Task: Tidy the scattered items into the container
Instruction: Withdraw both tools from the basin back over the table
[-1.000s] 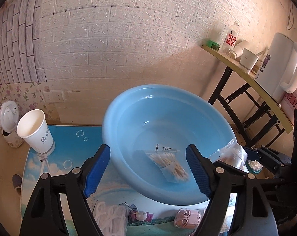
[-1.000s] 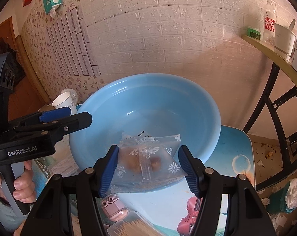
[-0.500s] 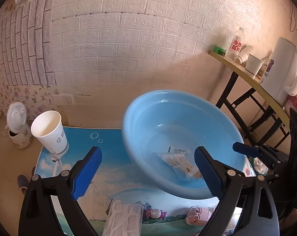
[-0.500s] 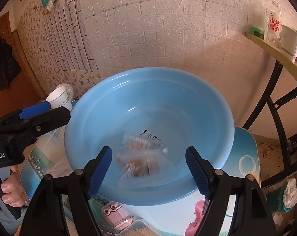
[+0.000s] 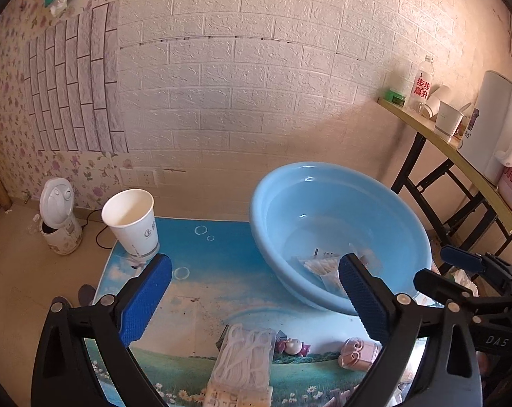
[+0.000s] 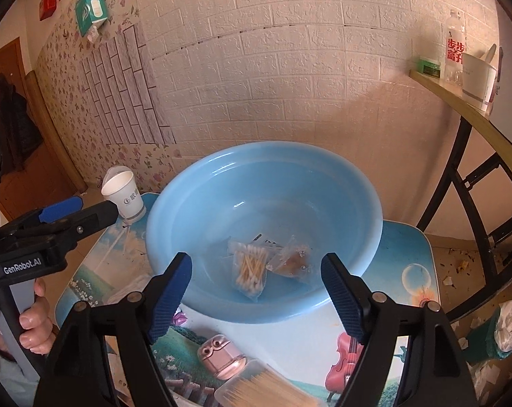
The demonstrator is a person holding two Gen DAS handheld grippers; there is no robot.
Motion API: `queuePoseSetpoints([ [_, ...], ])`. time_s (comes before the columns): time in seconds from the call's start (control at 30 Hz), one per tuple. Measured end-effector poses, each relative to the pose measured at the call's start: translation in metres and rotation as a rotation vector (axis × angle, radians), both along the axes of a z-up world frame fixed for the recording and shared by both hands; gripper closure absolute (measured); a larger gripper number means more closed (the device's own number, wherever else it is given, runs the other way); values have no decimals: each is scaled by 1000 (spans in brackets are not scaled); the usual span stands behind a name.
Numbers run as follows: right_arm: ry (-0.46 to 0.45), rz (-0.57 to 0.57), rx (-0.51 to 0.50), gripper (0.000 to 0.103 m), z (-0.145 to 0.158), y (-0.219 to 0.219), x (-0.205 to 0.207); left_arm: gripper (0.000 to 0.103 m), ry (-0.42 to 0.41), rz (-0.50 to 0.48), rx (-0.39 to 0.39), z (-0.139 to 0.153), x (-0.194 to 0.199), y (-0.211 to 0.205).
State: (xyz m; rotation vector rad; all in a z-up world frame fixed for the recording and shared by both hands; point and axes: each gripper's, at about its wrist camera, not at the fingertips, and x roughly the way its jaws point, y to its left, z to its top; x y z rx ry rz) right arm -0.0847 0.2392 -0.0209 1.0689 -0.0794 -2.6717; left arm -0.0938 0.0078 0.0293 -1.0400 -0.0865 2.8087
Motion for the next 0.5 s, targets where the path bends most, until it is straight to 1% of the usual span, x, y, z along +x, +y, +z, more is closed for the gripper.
queuePoseSetpoints([
  [0.17, 7, -2, -13, 23, 7, -3, 27, 3, -1, 12, -9, -1, 24, -6],
  [0.4, -4, -39, -11, 23, 0, -7, 61, 3, 7, 49, -36, -6, 57, -12],
  [0.5, 5, -69, -12, 23, -1, -6, 78, 3, 11, 58, -43, -7, 71, -13],
])
